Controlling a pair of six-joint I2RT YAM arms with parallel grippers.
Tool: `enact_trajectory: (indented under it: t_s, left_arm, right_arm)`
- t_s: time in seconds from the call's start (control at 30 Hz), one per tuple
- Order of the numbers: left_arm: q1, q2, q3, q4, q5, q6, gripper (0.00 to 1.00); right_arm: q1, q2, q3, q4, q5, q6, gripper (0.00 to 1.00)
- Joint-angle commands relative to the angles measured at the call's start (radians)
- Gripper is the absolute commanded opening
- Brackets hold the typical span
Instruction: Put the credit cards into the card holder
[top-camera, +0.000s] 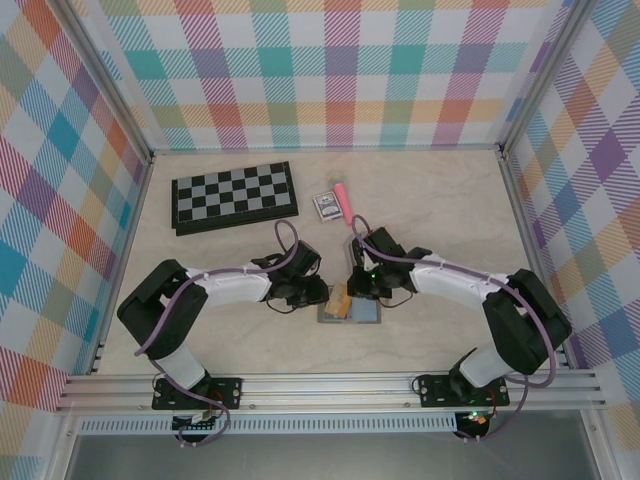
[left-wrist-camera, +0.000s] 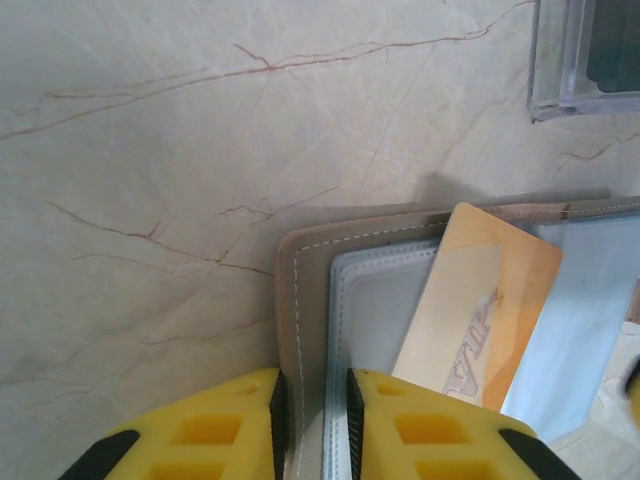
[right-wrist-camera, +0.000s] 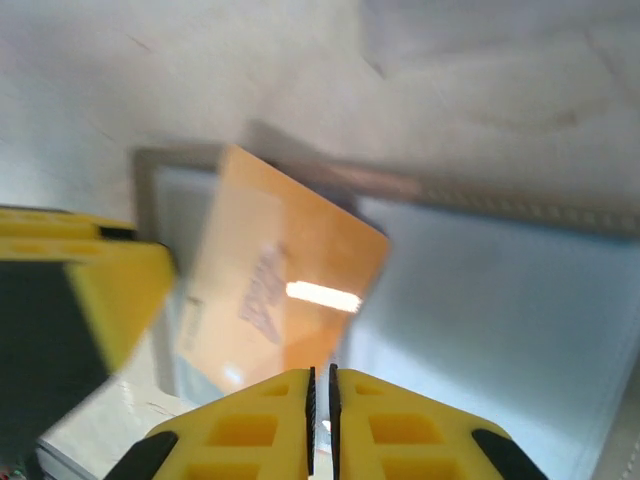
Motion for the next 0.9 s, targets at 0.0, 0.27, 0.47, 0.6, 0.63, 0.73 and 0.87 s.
enact_trajectory:
  t_s: [0.0, 0.27, 0.47, 0.6, 0.63, 0.73, 0.87]
  left_arm:
    - [-0.019, -0.019, -0.019, -0.052, -0.029, 0.018, 0.22]
    - [-0.018, -0.029, -0.023, -0.053, -0.04, 0.032, 0.21]
    - [-0.018, -0.034, -0.029, -0.043, -0.039, 0.029, 0.21]
    - [-0.019, -0.038, -0.03, -0.04, -0.041, 0.024, 0.21]
    - [-0.018, -0.039, -0.033, -0.038, -0.043, 0.025, 0.21]
    - [-0.018, -0.04, -0.033, -0.033, -0.047, 0.018, 0.21]
    - [-0.017, -0.038, -0.032, -0.024, -0.05, 0.012, 0.2]
  right_arm:
    - [0.004, 0.071, 0.081, -0.041, 0.018, -0.039, 0.16]
    - [0.015, 0.221, 0.234, -0.111, 0.078, -0.069, 0.25]
    - [0.014, 0.317, 0.321, -0.149, 0.082, -0.074, 0.27]
    - [0.015, 0.358, 0.344, -0.157, 0.052, -0.077, 0.28]
    - [0.016, 0.36, 0.343, -0.154, 0.039, -0.082, 0.28]
    - [0.021, 0.359, 0.34, -0.154, 0.011, -0.098, 0.27]
    - [0.025, 0.352, 0.332, -0.151, -0.052, -0.125, 0.24]
